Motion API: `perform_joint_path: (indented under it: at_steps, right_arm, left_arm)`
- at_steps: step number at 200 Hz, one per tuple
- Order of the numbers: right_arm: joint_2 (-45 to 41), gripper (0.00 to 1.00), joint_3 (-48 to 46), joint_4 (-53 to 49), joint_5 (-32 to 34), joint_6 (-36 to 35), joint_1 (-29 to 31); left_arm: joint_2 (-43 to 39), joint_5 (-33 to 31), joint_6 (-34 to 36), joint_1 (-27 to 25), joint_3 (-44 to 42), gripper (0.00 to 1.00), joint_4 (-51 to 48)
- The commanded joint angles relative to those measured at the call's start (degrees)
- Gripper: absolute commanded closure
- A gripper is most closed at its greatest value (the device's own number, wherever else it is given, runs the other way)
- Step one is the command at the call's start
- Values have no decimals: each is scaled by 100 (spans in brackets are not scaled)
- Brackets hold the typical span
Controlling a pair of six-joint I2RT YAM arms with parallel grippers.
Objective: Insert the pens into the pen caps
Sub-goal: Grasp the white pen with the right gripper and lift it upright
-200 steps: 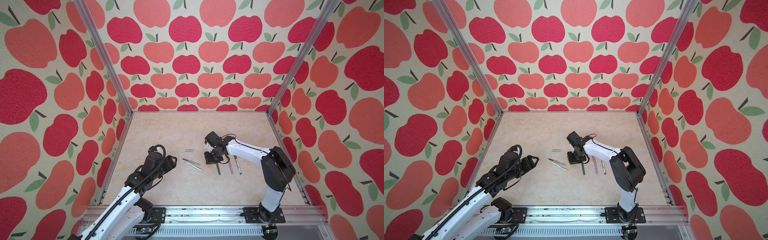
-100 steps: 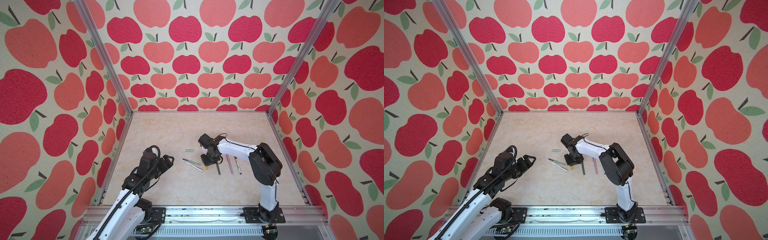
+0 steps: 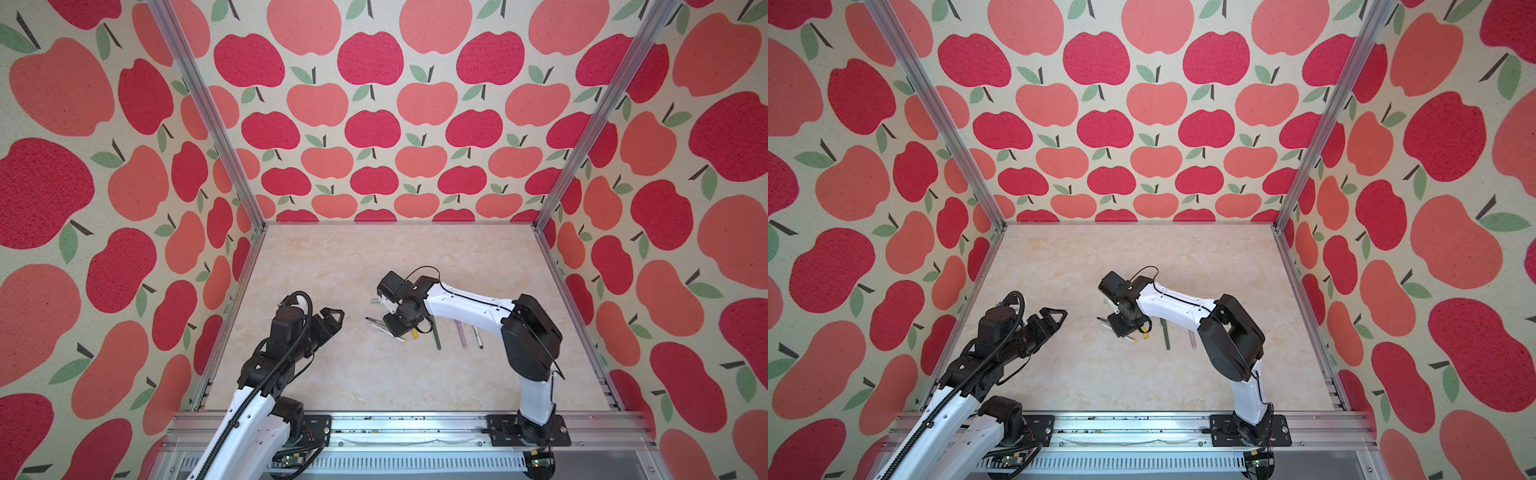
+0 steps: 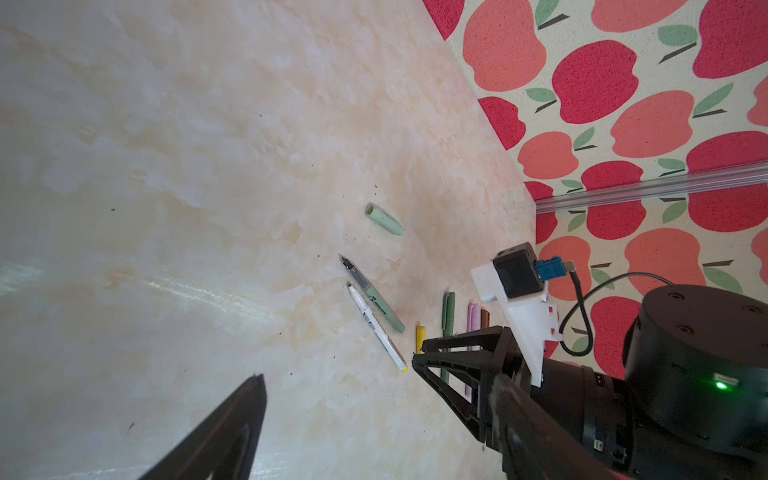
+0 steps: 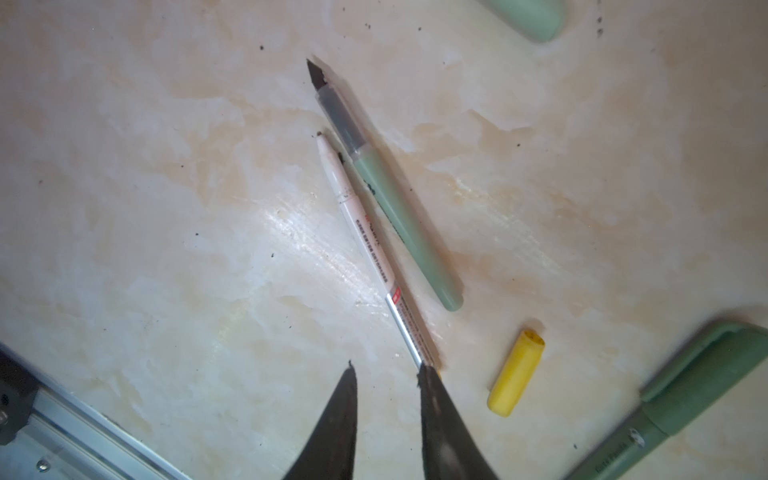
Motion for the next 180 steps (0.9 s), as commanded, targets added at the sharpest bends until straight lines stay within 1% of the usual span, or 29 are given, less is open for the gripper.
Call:
perform_joint_path:
  at_steps: [1,107,154,180]
  right_arm:
    - [309,71,157,-51,-148,-191,21]
    - [978,71,516,-5,-233,-283,116]
    - [1457,75,978,-161,-274,-318,250]
    - [1650,81,1152,-276,-232,-362,308]
  left_arm:
    - [-139,38,120,45,-51,12,-310]
    - [-270,73,81,133,-167,12,-348]
    - [-344,103,78,196,-185,11,-373]
    - [-405,128,76,233,-185,11,-420]
